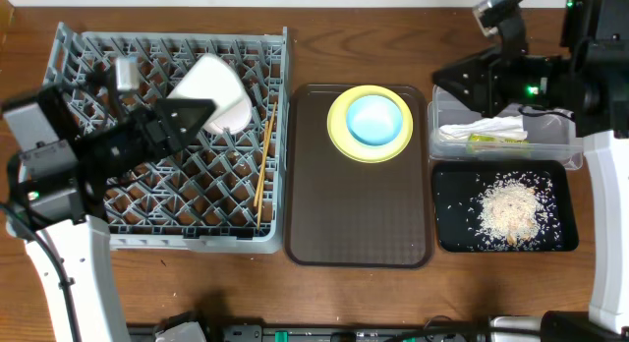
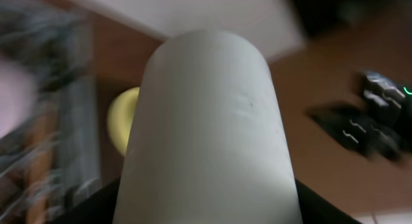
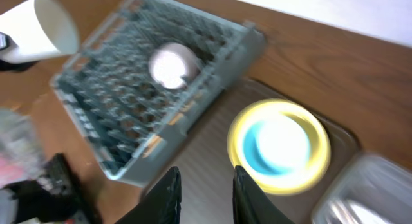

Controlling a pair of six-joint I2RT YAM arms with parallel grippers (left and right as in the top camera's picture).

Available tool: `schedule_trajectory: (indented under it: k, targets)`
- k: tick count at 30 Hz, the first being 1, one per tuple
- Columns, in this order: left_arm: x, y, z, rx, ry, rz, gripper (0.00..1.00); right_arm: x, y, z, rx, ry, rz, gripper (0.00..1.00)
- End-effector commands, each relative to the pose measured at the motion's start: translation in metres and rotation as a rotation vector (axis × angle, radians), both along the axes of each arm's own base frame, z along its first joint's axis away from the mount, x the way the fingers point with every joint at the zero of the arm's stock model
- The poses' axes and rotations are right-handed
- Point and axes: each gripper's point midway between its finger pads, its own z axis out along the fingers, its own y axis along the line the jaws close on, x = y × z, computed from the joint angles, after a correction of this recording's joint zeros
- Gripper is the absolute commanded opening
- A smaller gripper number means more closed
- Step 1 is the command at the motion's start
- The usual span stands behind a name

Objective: Sort waste into correct bins and load items into the dishwasher
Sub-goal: 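Carry the white cup left and lay it in the dish rack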

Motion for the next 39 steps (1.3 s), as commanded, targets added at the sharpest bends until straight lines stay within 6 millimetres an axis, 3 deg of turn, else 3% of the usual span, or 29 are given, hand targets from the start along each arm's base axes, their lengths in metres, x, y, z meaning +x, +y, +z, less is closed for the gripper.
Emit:
schedule_trajectory:
  k: [1,4,9,16,23,31,36,37,39]
  targets:
    - [-0.008,0.069,-0.064,0.32,0.274,0.341,0.31,0.011,-0.033,-0.021,-0.137,0.039,-0.136,0.26]
    - [-0.028,0.093,-0.088,0.446,0.418,0.44,0.31,0.014,-0.045,-0.027,-0.186,0.058,-0.201,0.28]
    - [-0.052,0.114,-0.108,0.565,0.562,0.511,0.31,0.015,-0.058,-0.033,-0.228,0.095,-0.283,0.27]
    - [-0.052,0.096,-0.139,0.567,0.657,0.409,0.32,0.013,-0.061,-0.037,-0.241,0.115,-0.3,0.28]
    - [-0.04,0.077,-0.174,0.584,0.758,0.284,0.32,0.013,-0.061,-0.037,-0.24,0.115,-0.3,0.29]
    - [-0.035,0.079,-0.197,0.59,0.831,0.257,0.32,0.013,-0.061,-0.037,-0.241,0.117,-0.3,0.29]
    - [-0.035,0.079,-0.199,0.589,0.84,0.254,0.48,0.013,-0.064,-0.038,-0.255,0.117,-0.311,0.35]
    - [-0.035,0.079,-0.199,0.589,0.84,0.254,0.56,0.014,-0.066,-0.039,-0.266,0.117,-0.32,0.39]
    - [-0.035,0.079,-0.198,0.589,0.838,0.255,0.64,0.013,-0.068,-0.04,-0.278,0.12,-0.328,0.43]
